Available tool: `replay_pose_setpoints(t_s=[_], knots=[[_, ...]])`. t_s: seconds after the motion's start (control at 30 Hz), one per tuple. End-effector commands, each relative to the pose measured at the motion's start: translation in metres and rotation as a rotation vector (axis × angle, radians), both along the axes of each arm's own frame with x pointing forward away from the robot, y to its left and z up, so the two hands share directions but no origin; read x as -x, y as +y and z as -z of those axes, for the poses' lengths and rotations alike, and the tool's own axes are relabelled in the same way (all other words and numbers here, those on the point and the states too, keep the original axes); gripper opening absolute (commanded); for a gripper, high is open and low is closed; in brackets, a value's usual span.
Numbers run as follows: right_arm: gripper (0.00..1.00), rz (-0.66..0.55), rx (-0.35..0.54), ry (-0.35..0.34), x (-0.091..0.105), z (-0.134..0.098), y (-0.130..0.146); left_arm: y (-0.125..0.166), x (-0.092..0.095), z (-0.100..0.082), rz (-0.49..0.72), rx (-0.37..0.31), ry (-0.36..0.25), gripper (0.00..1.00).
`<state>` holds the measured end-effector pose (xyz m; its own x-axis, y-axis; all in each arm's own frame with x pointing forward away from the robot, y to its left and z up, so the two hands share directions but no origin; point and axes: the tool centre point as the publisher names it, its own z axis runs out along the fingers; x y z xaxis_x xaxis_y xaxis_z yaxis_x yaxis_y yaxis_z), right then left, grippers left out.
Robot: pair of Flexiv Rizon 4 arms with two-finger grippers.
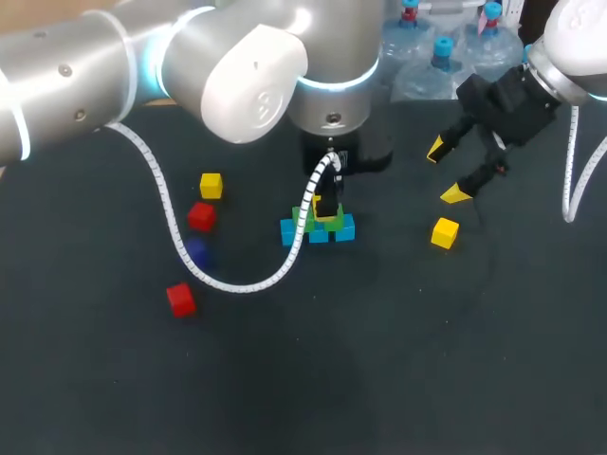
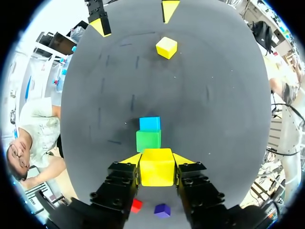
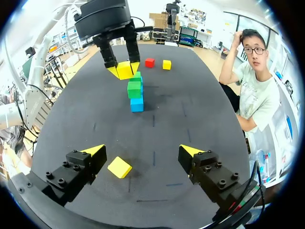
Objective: Place the blue cubes, place green cubes on the blue cubes, place the yellow cubes on the green cubes, then place the red cubes on the yellow cubes, and place purple cube on the red cubes.
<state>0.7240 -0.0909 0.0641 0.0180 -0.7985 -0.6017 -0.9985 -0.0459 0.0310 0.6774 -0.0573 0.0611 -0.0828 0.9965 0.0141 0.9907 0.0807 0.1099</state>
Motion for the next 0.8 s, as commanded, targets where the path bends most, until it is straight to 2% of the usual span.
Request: replay_pose_setpoints(t_s=[0.03, 0.8], knots=[[1.00, 0.001, -0.001, -0.002, 0.0011, -0.0002, -0.0002, 0.0011, 0.0017, 0.0019, 0.001, 0.007, 0.000, 0.00], [1.00, 0.001, -0.001, -0.002, 0.0011, -0.0002, -0.0002, 0.0026, -0.0029, 0.0082, 0.016, 0.007, 0.017, 0.00]])
